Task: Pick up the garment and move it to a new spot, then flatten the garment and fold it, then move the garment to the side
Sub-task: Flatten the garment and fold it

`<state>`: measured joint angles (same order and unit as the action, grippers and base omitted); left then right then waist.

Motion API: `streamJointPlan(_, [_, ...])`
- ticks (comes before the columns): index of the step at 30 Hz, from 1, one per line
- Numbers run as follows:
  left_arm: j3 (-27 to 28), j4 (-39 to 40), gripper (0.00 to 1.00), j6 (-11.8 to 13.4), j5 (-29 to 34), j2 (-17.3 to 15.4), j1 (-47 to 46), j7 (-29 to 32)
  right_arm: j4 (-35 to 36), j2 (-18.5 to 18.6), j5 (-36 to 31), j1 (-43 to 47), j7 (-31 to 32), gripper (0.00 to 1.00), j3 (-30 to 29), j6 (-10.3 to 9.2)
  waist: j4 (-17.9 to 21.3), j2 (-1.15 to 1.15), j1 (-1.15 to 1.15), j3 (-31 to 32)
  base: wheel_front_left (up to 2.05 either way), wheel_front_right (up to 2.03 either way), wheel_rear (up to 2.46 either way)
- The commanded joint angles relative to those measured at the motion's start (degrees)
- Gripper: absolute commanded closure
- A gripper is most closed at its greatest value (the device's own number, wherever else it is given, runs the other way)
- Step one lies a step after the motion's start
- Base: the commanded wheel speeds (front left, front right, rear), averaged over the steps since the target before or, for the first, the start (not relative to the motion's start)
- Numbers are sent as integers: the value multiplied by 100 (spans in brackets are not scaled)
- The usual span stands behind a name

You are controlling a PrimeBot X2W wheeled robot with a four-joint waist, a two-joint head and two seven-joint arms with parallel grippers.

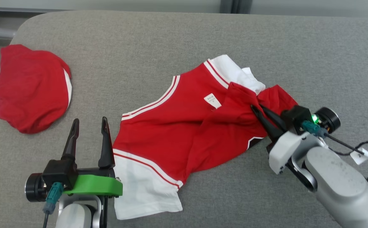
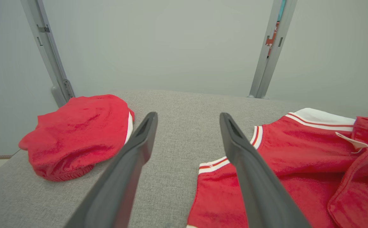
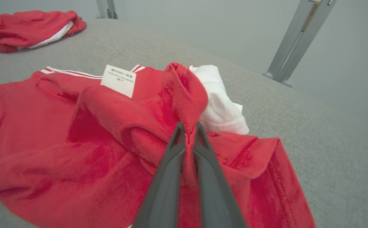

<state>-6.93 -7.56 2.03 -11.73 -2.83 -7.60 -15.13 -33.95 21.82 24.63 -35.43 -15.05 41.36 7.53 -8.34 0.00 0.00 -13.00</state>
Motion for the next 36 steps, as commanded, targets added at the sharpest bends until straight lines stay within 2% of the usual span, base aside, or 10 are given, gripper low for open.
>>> streamJointPlan(1, [31,7,0,-13,9,-12,77,-2,277,52,-112,391,-15,100,-201,-8,180,0,0,153,0,0,0])
streamJointPlan(4, [62,12,0,-33,6,-13,116,-2,836,21,-327,1164,-16,100,-641,-8,265,0,0,165,0,0,0])
streamJointPlan(5, [74,16,0,-36,5,-12,117,-2,980,-25,-345,1328,-16,80,-783,-9,289,0,0,162,0,0,0])
streamJointPlan(6, [97,16,0,-34,21,-13,124,-2,1190,-83,-473,1675,-16,0,-1032,-9,344,0,0,157,0,0,0])
streamJointPlan(13, [186,-32,0,-79,45,-13,123,-2,1836,-265,-832,2197,-17,0,-1656,-8,472,0,0,179,0,0,0])
streamJointPlan(24, [163,24,0,-56,48,-13,182,-1,2976,-95,-911,1899,343,0,-1736,-8,460,0,0,257,0,0,0])
streamJointPlan(30, [130,42,0,-41,6,-13,188,-1,2842,-81,-986,1698,709,0,-1955,-8,369,0,0,252,0,0,0])
streamJointPlan(36, [59,41,0,-50,-18,-12,91,-1,2378,-53,-942,1106,1196,0,-1668,-8,218,0,0,172,0,0,0])
